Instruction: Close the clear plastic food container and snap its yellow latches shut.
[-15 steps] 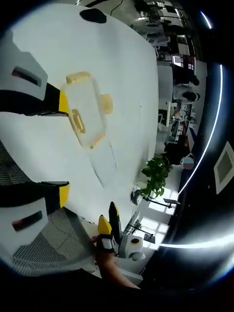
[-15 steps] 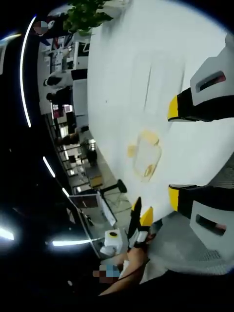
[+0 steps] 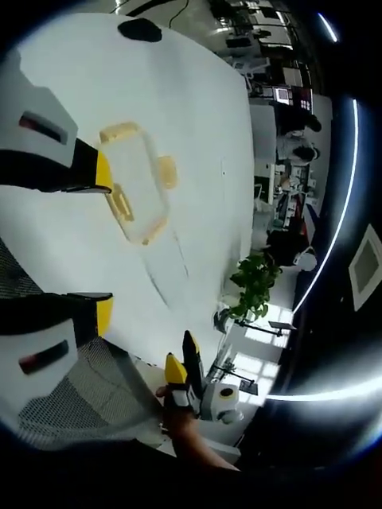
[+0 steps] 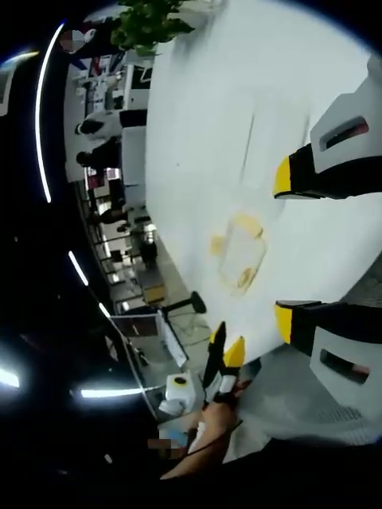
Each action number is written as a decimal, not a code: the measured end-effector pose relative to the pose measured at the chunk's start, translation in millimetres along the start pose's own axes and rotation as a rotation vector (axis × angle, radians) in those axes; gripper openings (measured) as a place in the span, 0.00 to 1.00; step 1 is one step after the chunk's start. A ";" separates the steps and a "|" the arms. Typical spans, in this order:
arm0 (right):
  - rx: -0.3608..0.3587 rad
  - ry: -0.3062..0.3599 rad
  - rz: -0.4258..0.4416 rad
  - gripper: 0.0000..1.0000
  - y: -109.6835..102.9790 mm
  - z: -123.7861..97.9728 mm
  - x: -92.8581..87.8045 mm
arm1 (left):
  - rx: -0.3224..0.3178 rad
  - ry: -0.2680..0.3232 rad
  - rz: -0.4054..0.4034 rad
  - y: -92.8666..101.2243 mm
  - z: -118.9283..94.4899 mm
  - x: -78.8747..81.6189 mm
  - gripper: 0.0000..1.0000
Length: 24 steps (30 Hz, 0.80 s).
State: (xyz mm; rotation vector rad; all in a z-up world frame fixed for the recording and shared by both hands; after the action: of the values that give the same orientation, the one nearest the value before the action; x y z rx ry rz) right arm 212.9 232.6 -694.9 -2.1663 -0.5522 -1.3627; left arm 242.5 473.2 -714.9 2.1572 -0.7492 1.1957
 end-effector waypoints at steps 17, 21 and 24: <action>0.043 0.006 -0.086 0.51 -17.9 26.2 19.3 | -0.047 -0.012 0.086 -8.6 1.4 8.9 0.51; 0.051 0.000 -0.104 0.51 -20.2 32.9 23.7 | -0.059 -0.016 0.086 -14.0 1.9 11.9 0.52; 0.056 -0.003 -0.128 0.51 -21.6 35.9 26.2 | -0.067 -0.020 0.098 -17.6 2.0 12.2 0.52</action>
State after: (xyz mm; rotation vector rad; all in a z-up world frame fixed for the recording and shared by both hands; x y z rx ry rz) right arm 236.1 273.4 -679.5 -2.1194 -0.7327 -1.3932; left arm 261.4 481.5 -708.7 2.1013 -0.9001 1.1819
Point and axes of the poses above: the point that each gripper's makers call its tool centre point, and the gripper's own axes: z roughly forward along the fingers, y roughly to its right, x roughly out of its top, the point moved 4 cm from there along -z, roughly backward along the fingers, and after that the axes turned 2 degrees about y, right-handed, at the moved point
